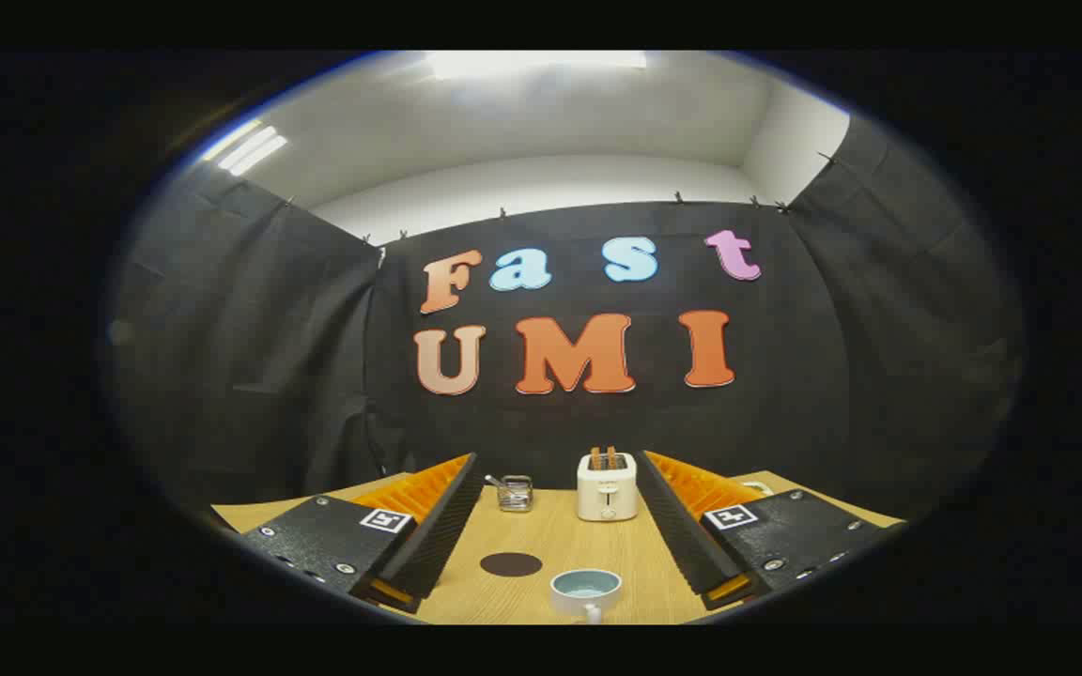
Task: Take the bottle from table, then pour the juice into the cup, finally place the bottle on the coaster
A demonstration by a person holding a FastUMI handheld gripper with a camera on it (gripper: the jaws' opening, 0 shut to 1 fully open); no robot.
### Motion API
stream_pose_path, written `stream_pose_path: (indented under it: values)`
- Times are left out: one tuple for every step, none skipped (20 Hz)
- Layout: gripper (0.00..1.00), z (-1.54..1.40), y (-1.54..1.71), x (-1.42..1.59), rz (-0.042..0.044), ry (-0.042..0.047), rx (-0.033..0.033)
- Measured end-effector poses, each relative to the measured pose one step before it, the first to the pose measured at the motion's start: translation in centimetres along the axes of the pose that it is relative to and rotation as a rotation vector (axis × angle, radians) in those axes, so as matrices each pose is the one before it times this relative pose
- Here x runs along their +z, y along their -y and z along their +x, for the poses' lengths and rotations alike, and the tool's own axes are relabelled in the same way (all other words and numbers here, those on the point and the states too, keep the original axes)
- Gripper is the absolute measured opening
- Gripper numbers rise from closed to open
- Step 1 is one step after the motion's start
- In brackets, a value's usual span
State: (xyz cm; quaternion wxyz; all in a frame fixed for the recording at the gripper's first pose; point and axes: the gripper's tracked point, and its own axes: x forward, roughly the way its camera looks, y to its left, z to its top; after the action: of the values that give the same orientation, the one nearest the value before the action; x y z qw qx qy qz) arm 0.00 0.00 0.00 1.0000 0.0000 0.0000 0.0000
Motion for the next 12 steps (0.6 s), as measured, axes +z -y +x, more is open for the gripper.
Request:
stream_pose_path:
  values:
    - [0.97,0.093,0.06,-0.026,0.00407,-0.00174,-0.00222]
    - [0.97,0.085,0.14,0.004,0.0015,-0.00119,-0.00482]
    - [0.97,0.065,0.032,-0.104,0.00045,-0.00298,-0.00476]
    - [0.97,0.037,0.019,-0.074,0.00088,-0.00344,-0.00149]
    - [0.97,0.028,-0.139,0.031,-0.00225,-0.00163,0.00348]
    - [0.97,0.03,-0.047,-0.009,-0.0041,-0.0003,0.00093]
    - [0.97,0.099,0.015,-0.069,-0.00435,-0.00009,0.00022]
    - [0.97,0.055,-0.003,-0.144,-0.00209,-0.00329,-0.00001]
    - [0.97,-0.045,-0.118,-0.222,-0.00034,-0.00436,0.00518]
    - [0.97,0.308,-0.23,-0.108,0.00167,-0.00567,0.00465]
    - [0.97,0.272,-0.17,-0.249,0.00318,-0.00818,0.00388]
    - [0.97,0.08,-0.084,-0.154,0.00407,-0.00637,0.00379]
